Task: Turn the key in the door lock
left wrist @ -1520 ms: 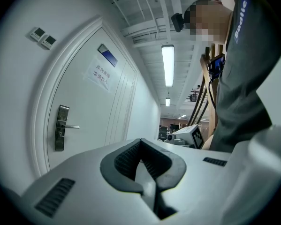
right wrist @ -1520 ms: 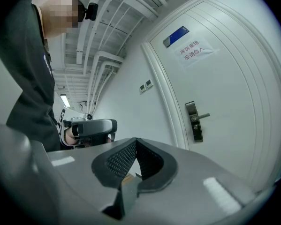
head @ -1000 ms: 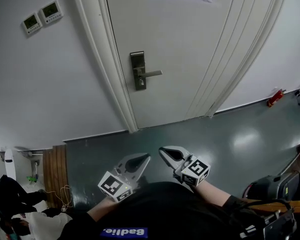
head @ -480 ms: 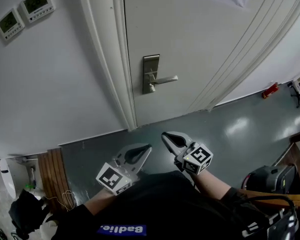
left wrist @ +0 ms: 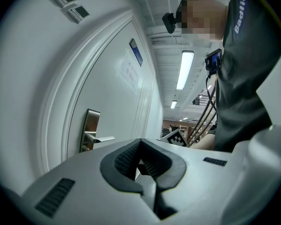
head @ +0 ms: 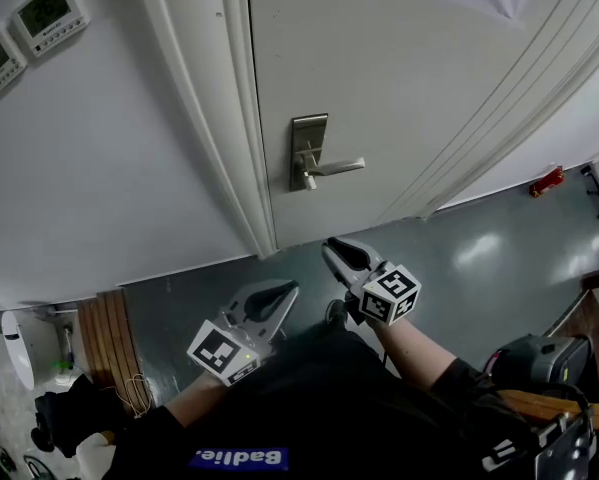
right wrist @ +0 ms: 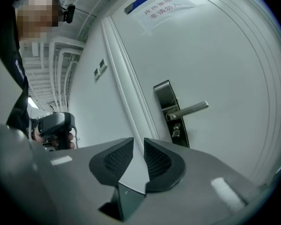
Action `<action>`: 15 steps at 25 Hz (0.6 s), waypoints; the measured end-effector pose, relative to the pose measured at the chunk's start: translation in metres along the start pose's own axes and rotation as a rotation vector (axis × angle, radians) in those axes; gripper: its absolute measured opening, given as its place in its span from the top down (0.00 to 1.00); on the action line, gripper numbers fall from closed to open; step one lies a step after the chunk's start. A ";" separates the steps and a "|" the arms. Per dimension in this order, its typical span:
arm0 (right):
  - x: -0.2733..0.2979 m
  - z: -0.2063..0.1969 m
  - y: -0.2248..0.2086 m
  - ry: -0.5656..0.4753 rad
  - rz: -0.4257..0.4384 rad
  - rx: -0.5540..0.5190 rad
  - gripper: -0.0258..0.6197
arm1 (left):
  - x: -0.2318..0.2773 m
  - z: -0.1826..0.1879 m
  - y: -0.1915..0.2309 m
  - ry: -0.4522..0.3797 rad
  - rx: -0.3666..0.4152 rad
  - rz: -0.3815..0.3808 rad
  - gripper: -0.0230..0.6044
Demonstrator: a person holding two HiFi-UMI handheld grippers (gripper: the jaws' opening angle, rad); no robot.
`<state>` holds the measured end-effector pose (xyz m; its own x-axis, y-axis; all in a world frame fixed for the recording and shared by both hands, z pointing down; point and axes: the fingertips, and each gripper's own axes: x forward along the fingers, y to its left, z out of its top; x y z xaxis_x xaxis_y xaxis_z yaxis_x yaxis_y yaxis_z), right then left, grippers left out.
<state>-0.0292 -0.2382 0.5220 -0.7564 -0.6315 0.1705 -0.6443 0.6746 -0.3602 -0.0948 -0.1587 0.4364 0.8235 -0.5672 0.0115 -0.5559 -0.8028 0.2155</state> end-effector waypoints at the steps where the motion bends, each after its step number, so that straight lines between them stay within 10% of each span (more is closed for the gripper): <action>1: 0.004 -0.001 -0.009 0.003 -0.006 0.016 0.89 | 0.003 0.001 0.002 0.003 0.005 0.007 0.98; 15: 0.091 -0.011 -0.117 0.032 -0.061 0.294 0.80 | 0.026 -0.003 0.029 0.062 -0.015 0.091 0.98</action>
<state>-0.0235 -0.3705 0.5900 -0.7237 -0.6517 0.2270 -0.6318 0.4933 -0.5979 -0.0892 -0.1966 0.4459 0.7757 -0.6243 0.0922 -0.6269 -0.7457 0.2257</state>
